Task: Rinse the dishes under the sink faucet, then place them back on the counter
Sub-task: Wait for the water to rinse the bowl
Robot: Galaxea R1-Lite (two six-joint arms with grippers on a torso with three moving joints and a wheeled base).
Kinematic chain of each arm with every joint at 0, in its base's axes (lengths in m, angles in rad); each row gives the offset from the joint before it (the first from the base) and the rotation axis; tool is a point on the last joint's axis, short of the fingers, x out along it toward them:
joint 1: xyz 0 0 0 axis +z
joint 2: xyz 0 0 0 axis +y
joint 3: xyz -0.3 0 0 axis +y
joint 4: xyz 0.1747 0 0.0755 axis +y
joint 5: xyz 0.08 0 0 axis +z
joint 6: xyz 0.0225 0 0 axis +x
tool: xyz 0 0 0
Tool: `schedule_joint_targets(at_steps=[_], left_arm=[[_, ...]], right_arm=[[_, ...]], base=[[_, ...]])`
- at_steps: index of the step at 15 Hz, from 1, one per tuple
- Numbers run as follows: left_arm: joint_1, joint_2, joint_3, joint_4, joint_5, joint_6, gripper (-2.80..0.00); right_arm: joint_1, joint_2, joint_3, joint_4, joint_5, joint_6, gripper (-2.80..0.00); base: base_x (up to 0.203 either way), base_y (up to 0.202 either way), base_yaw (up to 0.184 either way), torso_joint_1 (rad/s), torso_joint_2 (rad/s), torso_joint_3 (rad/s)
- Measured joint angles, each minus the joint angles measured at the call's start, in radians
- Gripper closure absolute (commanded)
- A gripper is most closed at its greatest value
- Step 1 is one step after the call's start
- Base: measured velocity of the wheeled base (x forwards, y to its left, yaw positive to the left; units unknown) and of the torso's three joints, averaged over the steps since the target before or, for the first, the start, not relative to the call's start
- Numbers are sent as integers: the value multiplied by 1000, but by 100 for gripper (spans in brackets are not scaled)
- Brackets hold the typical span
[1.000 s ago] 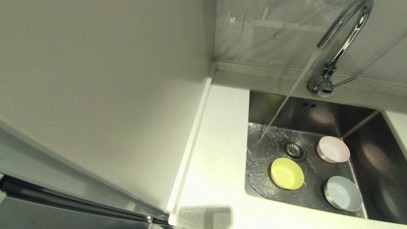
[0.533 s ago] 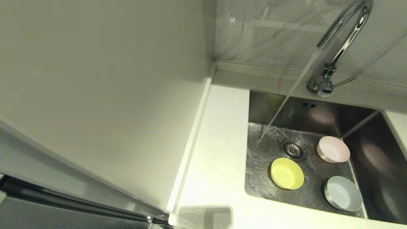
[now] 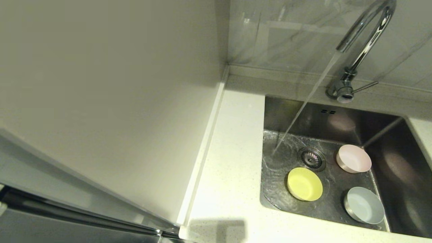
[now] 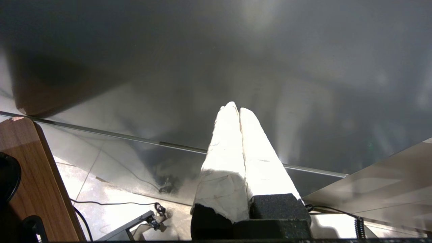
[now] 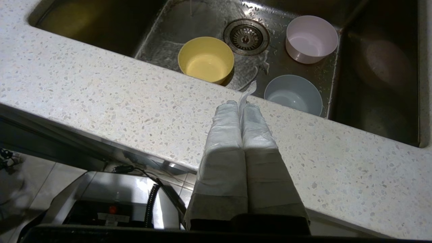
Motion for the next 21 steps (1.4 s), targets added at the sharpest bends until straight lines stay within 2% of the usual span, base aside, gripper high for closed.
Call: schedule_joint_targets(at_steps=[15,21], left_arm=[[0,0,0,0,0,0,0],[0,0,0,0,0,0,0]], right_arm=[[0,0,0,0,-1,0,0],[1,0,-1,1,-42,68,0]], base=[[0,0,0,0,0,0],[0,0,0,0,0,0]])
